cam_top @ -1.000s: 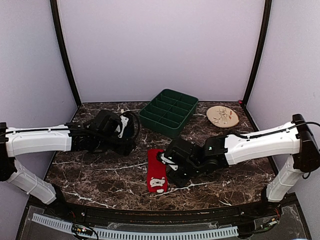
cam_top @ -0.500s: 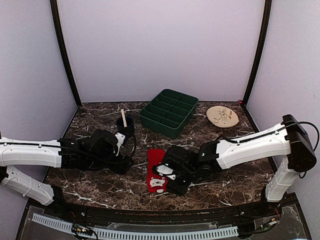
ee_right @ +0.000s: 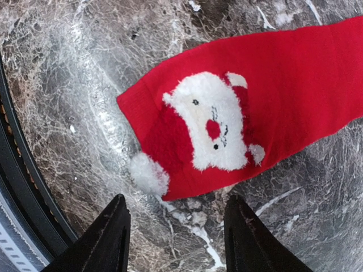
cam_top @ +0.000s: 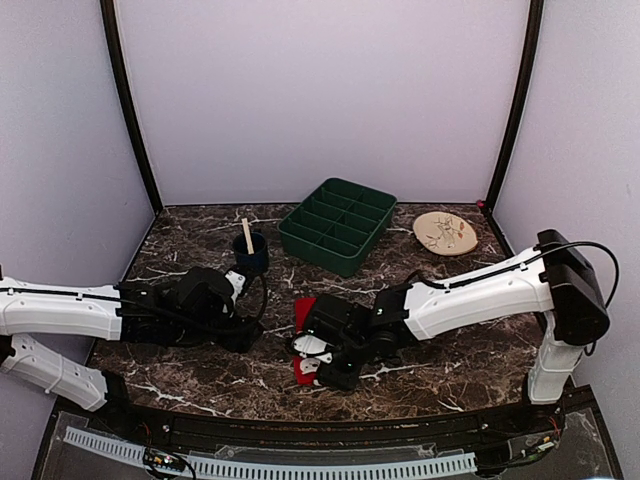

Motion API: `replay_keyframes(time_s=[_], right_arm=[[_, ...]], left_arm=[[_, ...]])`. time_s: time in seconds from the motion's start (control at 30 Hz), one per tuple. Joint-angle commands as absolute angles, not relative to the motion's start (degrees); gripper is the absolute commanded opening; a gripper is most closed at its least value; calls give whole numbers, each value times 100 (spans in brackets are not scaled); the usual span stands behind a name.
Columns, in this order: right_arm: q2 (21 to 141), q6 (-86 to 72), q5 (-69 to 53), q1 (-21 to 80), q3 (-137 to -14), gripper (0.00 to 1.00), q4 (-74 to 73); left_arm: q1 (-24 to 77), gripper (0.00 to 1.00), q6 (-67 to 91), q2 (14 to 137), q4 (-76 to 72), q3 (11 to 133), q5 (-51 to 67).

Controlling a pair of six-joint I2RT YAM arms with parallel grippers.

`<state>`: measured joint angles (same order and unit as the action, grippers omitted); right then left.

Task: Roll the socks
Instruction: Pick up the sock from the center of the board.

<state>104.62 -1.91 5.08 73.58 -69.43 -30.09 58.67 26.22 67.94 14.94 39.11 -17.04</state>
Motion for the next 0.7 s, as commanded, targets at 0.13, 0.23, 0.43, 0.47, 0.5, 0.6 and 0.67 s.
replay_keyframes(time_s=[0.13,0.23,0.43,0.47,0.5,0.6,0.67], right_arm=[[10811,193,425,7427,-7221,50,-3083],[10913,262,406,7431,-7266,49,-3108],[11096,354,427,7430,-7295,45,-3138],[11119,366,438,7429,-7295,44,-3138],[11141,376,448,7427,-7291,43,-3145],[11207,381,421,7397,-7278,37,-3193],[11244,378,355,7365,-7262,32,-3212]], left_arm=[[5889,68,2709,6461,1552,3750,-1972],[5889,68,2720,6451,1556,3736,-1991],[5889,68,2720,6451,1549,3731,-2020],[5890,68,2717,6451,1547,3738,-2024],[5889,68,2712,6458,1540,3730,-2028],[5889,68,2694,6460,1543,3738,-2052],[5891,68,2681,6475,1536,3739,-2057]])
